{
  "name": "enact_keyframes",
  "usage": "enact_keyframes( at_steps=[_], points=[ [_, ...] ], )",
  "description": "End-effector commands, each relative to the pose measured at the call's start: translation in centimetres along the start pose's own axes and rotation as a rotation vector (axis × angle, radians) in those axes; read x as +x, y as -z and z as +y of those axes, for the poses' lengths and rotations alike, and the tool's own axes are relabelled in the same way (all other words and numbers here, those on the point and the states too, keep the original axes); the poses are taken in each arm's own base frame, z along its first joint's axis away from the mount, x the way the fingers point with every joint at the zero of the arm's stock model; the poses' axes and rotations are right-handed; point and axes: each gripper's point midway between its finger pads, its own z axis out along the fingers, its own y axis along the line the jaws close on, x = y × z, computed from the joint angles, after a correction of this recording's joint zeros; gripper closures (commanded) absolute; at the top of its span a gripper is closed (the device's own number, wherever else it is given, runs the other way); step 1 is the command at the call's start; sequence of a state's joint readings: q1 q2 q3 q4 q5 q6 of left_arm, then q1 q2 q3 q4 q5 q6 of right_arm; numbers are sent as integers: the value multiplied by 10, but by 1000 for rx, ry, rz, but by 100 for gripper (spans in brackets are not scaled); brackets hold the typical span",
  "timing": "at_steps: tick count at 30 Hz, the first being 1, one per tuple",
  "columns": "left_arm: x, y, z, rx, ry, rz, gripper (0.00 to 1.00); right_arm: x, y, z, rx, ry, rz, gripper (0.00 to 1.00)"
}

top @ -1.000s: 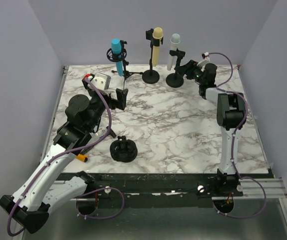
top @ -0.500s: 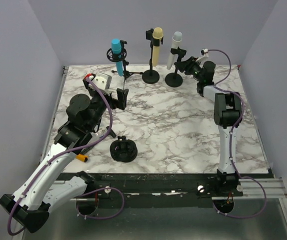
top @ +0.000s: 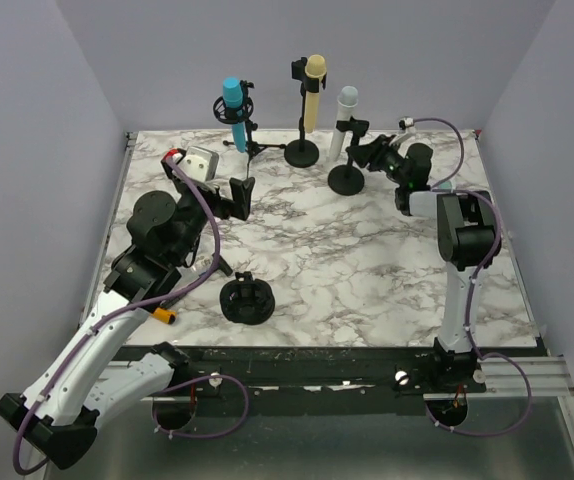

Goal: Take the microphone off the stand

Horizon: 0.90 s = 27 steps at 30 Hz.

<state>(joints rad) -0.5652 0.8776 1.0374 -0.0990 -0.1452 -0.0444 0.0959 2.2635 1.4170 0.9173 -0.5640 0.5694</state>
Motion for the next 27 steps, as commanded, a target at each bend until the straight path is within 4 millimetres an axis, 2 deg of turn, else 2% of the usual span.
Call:
enact_keyframes(
  at_steps=[1, 8, 11, 13, 16, 19, 22, 27],
  points=[
    [-16, 8, -1, 11, 0, -50, 2, 36, 27, 50, -43, -28, 72, 99],
    [-17, 8, -7, 41, 17, -50, 1, 100, 87, 131, -117, -67, 170, 99],
    [-13, 3, -19, 99, 24, -26, 1, 127, 114, 160, -150, -103, 228, 99],
    [-8, -2, -28, 143, 45, 0, 1, 146, 128, 187, -199, -110, 280, 99],
    [-3, -5, -45, 222, 76, 24, 1, 167, 147, 218, -239, -102, 336, 99],
    [1, -8, -57, 273, 107, 49, 1, 179, 161, 245, -274, -136, 351, 99],
    [4, -9, -68, 318, 134, 66, 2, 193, 172, 267, -308, -153, 367, 99],
    [13, -9, -82, 347, 93, 90, 1, 204, 181, 270, -287, -196, 382, 99]
  ],
)
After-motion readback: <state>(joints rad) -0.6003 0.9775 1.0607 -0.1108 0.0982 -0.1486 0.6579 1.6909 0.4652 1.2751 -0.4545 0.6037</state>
